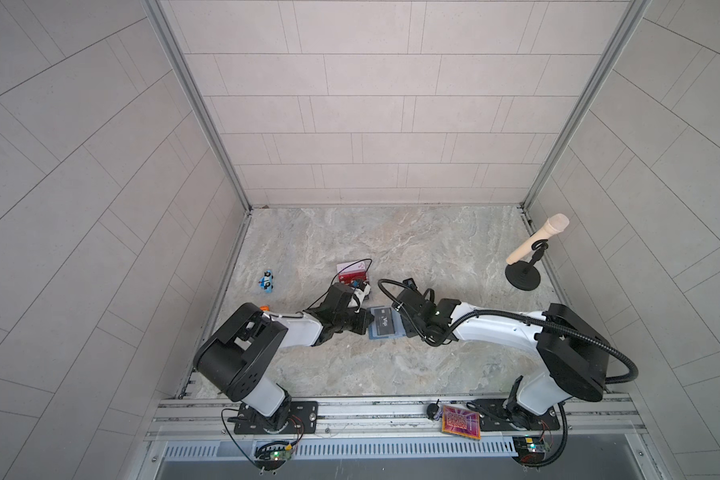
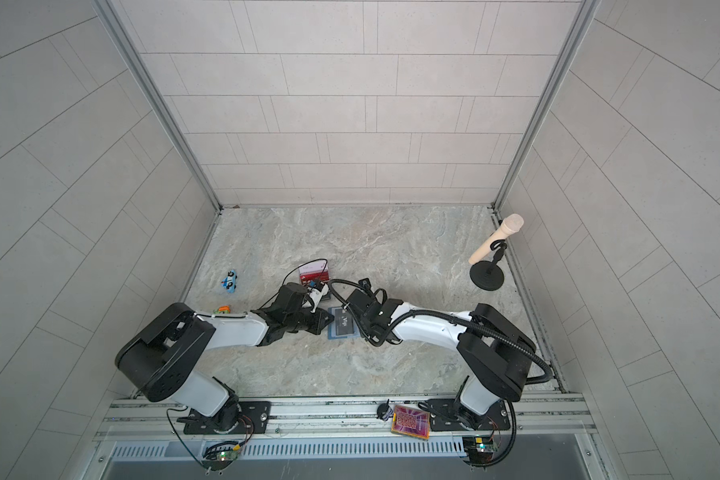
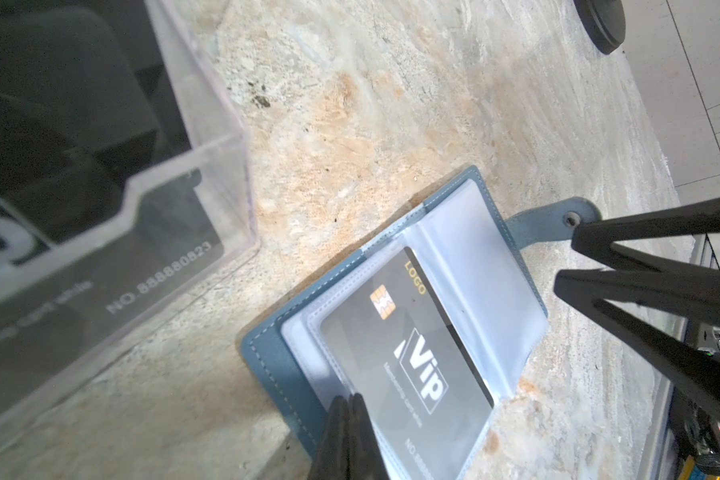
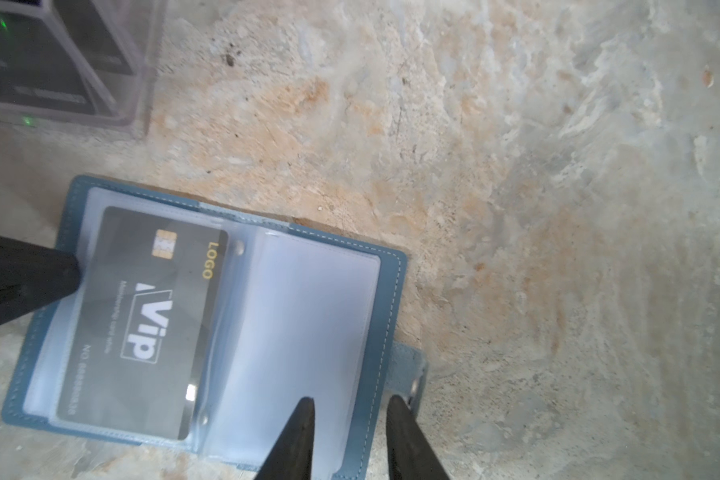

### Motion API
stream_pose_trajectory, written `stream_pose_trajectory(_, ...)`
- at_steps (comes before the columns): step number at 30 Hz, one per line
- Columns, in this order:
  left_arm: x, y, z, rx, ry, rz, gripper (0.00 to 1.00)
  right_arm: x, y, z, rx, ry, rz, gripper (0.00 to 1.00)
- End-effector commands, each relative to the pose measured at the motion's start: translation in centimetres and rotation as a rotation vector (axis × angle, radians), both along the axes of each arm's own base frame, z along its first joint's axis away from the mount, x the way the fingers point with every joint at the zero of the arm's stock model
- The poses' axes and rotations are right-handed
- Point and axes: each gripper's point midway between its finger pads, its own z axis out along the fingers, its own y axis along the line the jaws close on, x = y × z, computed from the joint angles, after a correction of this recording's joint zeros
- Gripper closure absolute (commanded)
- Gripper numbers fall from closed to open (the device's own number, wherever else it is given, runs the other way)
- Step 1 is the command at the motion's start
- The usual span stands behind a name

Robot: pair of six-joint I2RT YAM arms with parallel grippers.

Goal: Take the credit cards out of the card holder

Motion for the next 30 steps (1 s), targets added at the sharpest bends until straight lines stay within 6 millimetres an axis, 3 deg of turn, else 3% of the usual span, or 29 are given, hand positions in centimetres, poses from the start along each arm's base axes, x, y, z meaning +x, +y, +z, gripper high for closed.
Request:
stream_pose_trajectory(1,-1.8,1.4,-2.9,0.092,0.097,0.004,0.98,-1.0,3.2,1.6,0.156,0.046,0.115,0.62)
stream_pose_trajectory(3,-1.8,1.4,-3.0,0.091,0.098,0.002,0.98,-1.5,5.4,2.2,0.251,0.085,0.179,0.60)
stream_pose_trajectory(6,-1.8,1.5,-2.9,0.090,0.095,0.004,0.98,-1.8,7.3,2.6,0.316,0.127,0.223,0.59)
stream_pose_trajectory(10,-2.0,1.6,-3.0,0.088,0.096,0.004,0.98,-1.4,8.6,2.4,0.379,0.170,0.217,0.59)
stream_pose_trajectory(17,-2.2,1.7,-3.0,0.086,0.093,0.012,0.98,0.0,8.0,0.1,0.453,0.269,0.112,0.60)
stream_pose_trajectory(30,-2.2,1.8,-3.1,0.085,0.096,0.015,0.98,0.3,6.0,-2.6,0.424,0.313,0.035,0.62)
